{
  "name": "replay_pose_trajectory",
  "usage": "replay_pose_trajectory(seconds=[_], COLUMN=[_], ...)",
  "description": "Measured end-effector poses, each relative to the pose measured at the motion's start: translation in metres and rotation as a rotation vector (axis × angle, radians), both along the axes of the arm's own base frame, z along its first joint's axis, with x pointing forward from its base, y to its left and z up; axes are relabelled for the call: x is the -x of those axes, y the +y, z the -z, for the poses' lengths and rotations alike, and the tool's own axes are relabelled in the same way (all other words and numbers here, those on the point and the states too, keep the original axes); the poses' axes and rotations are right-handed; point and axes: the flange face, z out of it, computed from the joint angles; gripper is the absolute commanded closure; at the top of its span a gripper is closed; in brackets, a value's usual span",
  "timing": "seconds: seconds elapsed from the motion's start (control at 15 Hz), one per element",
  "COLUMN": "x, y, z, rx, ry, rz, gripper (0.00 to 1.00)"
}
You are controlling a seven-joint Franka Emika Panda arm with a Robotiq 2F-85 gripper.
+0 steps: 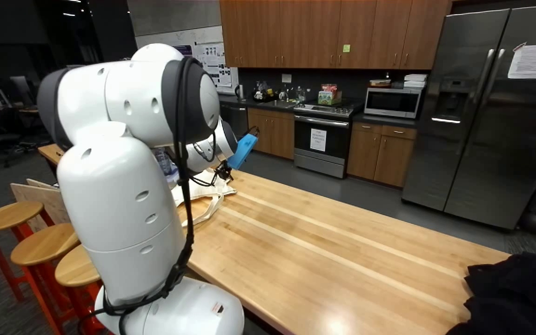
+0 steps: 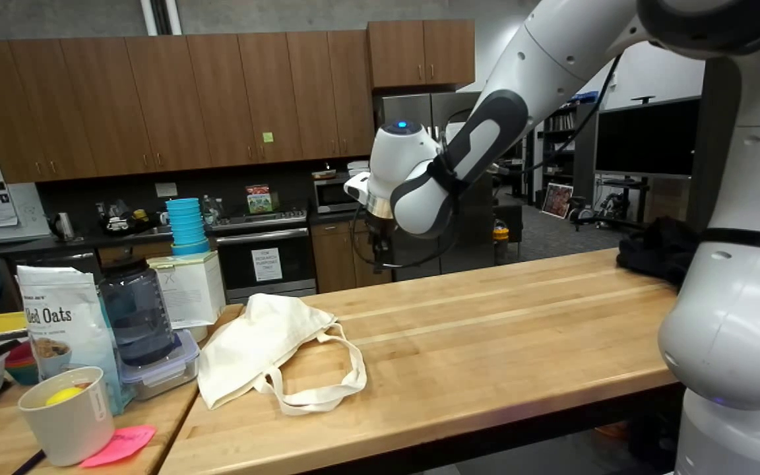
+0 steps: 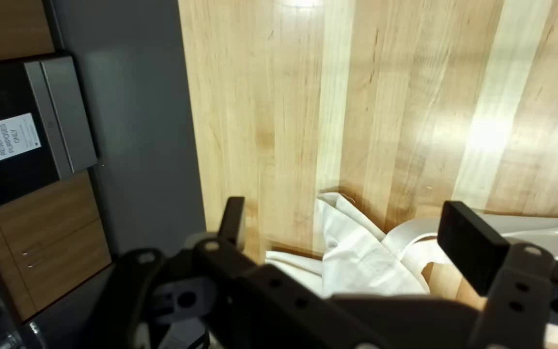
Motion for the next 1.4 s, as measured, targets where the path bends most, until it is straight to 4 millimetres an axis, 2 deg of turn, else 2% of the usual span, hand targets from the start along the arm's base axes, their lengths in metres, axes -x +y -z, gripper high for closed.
replay_pose_trajectory(seconds=[0.6,1.4], x=[-0.031,-0.076], y=[0.072,0.141], z=[0.002,0.034], rx=[0.021,0.048], ry=[0.048,0.111], rz=[-0.15,-0.268], gripper=[0.0,0.0])
